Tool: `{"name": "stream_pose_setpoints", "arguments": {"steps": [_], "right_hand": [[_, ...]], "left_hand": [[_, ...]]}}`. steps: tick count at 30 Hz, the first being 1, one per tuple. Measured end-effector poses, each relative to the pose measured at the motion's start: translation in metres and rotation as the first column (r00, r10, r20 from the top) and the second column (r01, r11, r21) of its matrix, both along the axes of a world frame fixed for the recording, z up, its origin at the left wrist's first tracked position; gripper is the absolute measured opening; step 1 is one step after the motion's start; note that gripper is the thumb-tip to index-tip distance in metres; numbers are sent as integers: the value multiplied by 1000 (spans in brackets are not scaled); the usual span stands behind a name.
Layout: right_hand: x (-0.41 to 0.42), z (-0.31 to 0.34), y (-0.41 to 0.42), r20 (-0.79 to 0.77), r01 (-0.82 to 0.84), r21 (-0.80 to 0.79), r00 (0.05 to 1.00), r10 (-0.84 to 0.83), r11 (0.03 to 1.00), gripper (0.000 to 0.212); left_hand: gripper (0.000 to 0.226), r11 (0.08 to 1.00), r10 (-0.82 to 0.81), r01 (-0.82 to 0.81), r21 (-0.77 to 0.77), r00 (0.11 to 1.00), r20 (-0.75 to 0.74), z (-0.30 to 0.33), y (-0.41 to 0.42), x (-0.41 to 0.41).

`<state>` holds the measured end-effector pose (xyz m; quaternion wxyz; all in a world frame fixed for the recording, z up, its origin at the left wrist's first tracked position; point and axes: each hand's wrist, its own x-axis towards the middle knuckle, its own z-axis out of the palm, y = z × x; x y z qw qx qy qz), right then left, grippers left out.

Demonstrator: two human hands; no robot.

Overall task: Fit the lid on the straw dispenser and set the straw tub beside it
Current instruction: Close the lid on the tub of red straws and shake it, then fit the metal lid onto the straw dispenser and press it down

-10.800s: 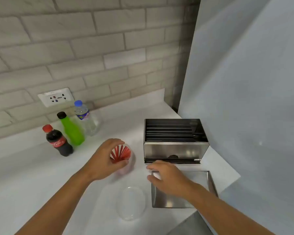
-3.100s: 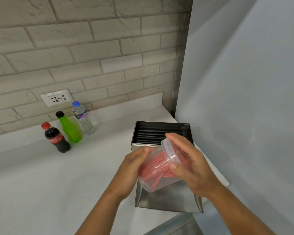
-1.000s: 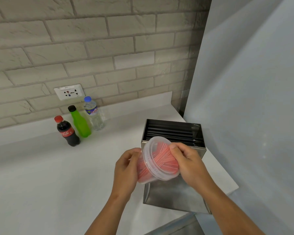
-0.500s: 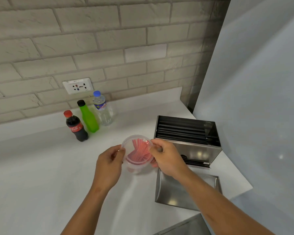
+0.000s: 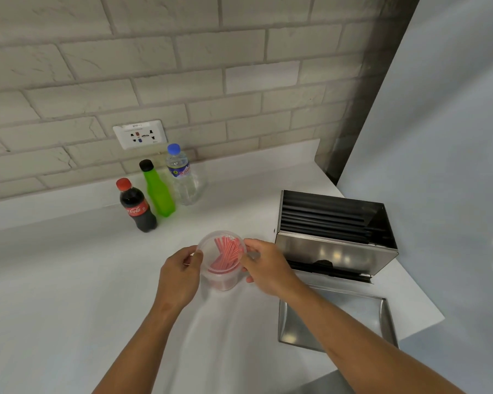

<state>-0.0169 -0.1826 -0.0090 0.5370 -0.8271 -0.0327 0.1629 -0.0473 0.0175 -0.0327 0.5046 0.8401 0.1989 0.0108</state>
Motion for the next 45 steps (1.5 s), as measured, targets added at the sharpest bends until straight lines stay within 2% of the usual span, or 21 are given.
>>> {"name": "stream_pose_setpoints", "arguments": {"steps": [7,10,13,15,19,24,28,29,33,35,38,43,45], "right_hand": [[3,-1,6,28,-18,-32,999,19,999,20],[2,-1,2,38,-25,-97,999,29,995,24],[0,0,-11,41,-5,-164,999,12,986,37],[-6,4,-25,39,7,-156,999,-1,988,38],[-24,16,-70,96,80,-119,993,-69,990,21],[-48,16,-134,107,227,-159,971,-212,961,25],[-66,-3,-181,77,330,-255,944,-321,909,32],[-70,-9,-191,63,346,-287,937,-343,893,38],[-86,-32,-224,25,358,-452,921,-389,817,58],[-94,-39,-235,9,359,-496,913,-408,791,61],[-102,-48,-244,-38,337,-520,909,-415,785,62],[-107,-52,-245,-154,273,-465,912,-381,842,67],[-105,-52,-239,-151,270,-474,913,-379,838,68]], "left_hand": [[31,1000,-13,14,21,999,-35,0,8,4],[32,998,18,-17,65,1000,-10,5,8,3],[27,994,69,-81,76,987,147,15,3,-2],[18,995,59,-79,65,960,275,25,-7,-8],[26,995,-102,100,26,924,368,38,-40,-20],[21,929,-321,352,-119,922,218,30,-88,-31],[19,887,-448,452,-96,892,62,15,-114,-31],[25,882,-470,468,-62,883,-16,10,-118,-30],[75,862,-467,505,33,818,-335,-8,-130,-30],[78,858,-448,511,59,799,-401,-13,-136,-35],[47,864,-451,502,38,806,-382,-22,-145,-43],[16,898,-438,429,-97,857,-273,-26,-164,-55],[16,911,-413,399,-107,880,-235,-25,-168,-58]]}}
